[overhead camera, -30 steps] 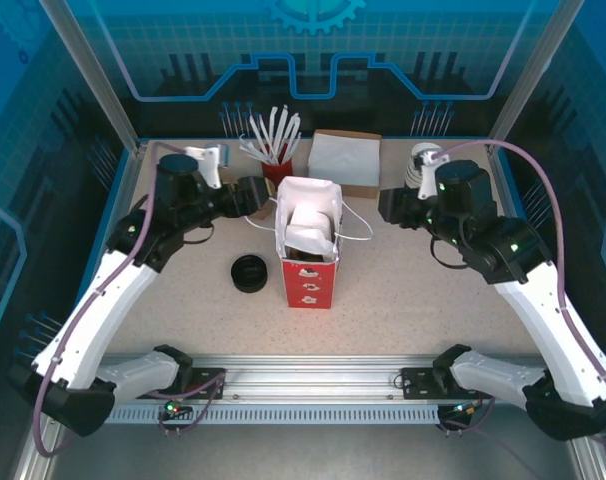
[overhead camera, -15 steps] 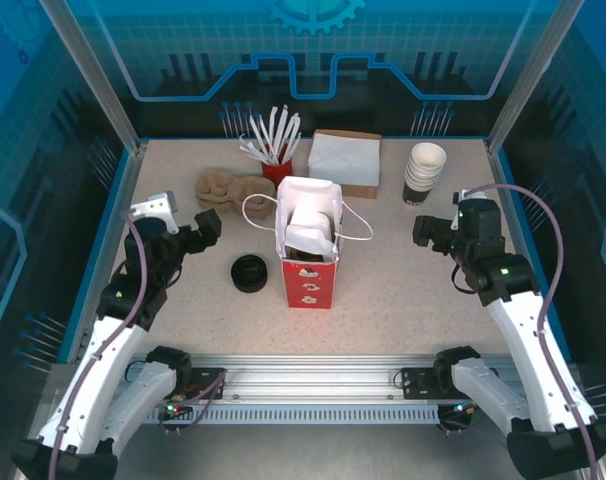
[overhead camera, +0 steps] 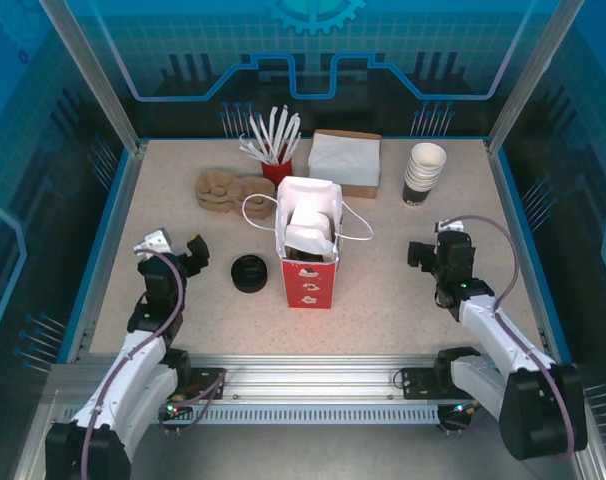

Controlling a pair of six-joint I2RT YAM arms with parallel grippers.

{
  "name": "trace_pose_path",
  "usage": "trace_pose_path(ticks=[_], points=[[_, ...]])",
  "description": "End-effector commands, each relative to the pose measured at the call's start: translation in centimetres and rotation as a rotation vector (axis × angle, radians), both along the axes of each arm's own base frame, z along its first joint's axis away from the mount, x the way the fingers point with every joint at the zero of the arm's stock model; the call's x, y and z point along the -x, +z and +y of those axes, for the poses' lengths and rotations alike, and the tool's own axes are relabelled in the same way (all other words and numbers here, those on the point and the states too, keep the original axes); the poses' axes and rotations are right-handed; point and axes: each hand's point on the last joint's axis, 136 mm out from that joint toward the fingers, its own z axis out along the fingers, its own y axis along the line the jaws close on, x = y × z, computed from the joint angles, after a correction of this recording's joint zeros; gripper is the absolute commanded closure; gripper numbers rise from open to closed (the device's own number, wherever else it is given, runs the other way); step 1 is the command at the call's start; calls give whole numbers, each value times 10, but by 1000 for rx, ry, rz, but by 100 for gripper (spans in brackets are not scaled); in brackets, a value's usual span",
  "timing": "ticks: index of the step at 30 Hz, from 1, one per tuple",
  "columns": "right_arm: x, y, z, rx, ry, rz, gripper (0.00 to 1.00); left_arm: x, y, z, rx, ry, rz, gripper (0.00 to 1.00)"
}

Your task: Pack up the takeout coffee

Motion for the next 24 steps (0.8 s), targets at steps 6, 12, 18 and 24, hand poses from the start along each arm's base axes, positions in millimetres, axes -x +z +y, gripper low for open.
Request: trace_pose_path(ticks=[6, 12, 18, 24], points=[[-49, 14, 2, 59, 62, -214, 0, -21, -10, 16, -113, 42, -25, 1], [-69, 17, 17, 30, 163, -284, 0, -61, -21, 4, -102, -62, -6, 1], [-80, -9, 48, 44, 317, -260, 0, -82, -24, -1, -147, -99, -61, 1], [-85, -12, 47, 49, 308, -230, 0, -95, -41, -17, -168, -200, -79, 1]])
